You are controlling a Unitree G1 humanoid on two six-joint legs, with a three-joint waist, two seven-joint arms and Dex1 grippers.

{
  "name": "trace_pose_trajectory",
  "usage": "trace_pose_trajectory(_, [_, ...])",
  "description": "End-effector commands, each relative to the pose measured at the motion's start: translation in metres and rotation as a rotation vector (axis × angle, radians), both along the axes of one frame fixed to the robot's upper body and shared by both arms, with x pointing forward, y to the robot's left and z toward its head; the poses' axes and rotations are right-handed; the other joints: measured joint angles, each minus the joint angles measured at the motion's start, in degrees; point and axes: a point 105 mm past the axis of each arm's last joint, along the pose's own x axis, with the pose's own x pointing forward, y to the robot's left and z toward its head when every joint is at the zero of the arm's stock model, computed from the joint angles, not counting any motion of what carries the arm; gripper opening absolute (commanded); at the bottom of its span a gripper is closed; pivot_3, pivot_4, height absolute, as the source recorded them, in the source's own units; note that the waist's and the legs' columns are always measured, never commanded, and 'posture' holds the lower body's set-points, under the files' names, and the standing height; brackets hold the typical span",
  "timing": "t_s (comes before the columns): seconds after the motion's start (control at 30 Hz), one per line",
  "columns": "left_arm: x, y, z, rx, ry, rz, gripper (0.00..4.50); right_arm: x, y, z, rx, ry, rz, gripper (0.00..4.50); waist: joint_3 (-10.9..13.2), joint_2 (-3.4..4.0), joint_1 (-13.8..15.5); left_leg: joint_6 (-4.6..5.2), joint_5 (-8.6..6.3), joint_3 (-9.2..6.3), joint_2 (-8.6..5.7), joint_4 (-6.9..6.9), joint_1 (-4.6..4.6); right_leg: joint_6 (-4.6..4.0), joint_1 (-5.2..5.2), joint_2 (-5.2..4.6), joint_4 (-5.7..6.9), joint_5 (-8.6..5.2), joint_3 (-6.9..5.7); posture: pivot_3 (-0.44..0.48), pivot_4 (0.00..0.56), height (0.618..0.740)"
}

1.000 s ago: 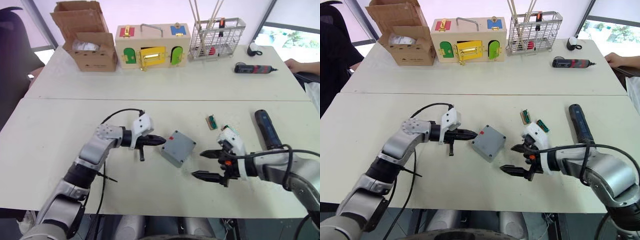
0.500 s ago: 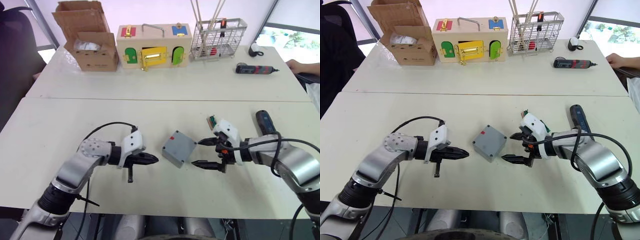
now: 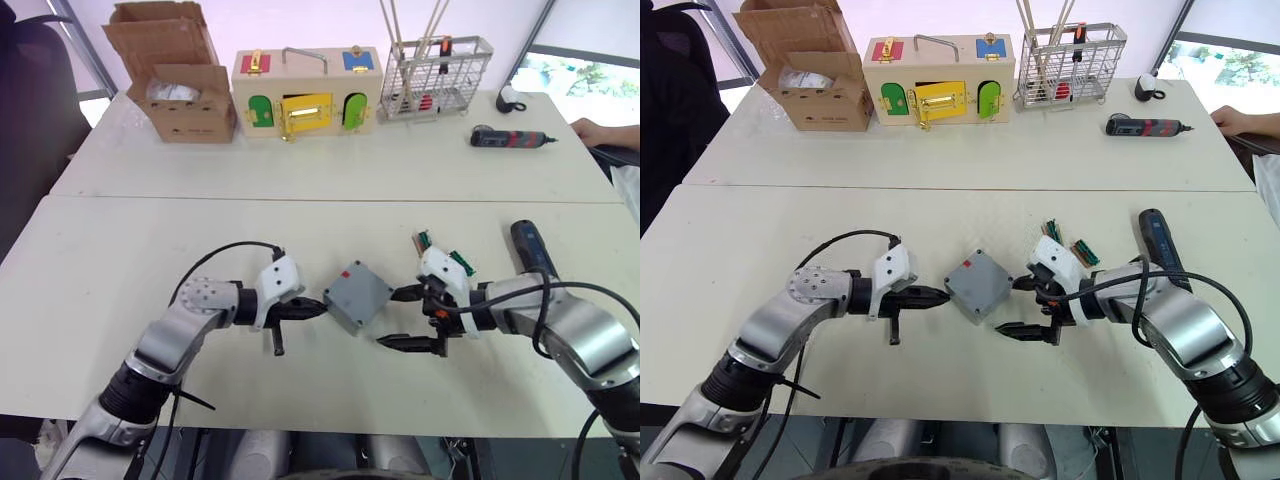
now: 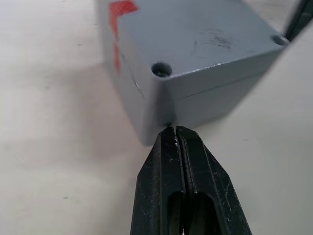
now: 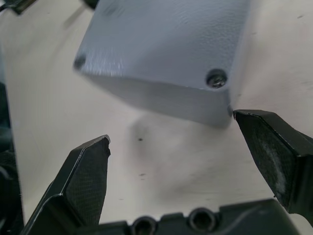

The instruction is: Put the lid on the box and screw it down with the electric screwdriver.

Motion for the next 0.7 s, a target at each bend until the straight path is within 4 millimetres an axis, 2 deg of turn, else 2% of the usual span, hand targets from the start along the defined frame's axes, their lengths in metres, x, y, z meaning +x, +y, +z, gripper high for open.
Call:
trace_pose_trajectory(0.03, [0.003,-0.005,0.009,-0.015,-0.049,-0.017,0.0,-0.01,0.012,0.009,0.045,-0.016,0.04,4.48,0.0,0.0,-0.04,0.0,0.0,0.0,0.0,0.0,0.0,0.0,0.0,0.0,0.0,0.0,0.0,0.0,0.15,0.74])
trace_pose_trajectory(0.53, [0.009,-0.012,0.01,-0.026,-0.064,-0.039,0.0,-0.011,0.012,0.008,0.04,-0.009,0.011,4.48,0.0,0.0,0.03,0.0,0.0,0.0,-0.01,0.0,0.0,0.0,0.01,0.0,0.0,0.0,0.0,0.0,0.15,0.74])
trace_pose_trajectory(0.7, [0.009,-0.003,0.013,-0.03,-0.058,-0.024,0.0,-0.005,-0.004,0.017,0.035,-0.036,-0.07,4.48,0.0,0.0,0.0,0.0,0.0,0.0,0.0,0.0,0.0,0.0,0.01,0.0,0.0,0.0,-0.01,0.0,0.15,0.74])
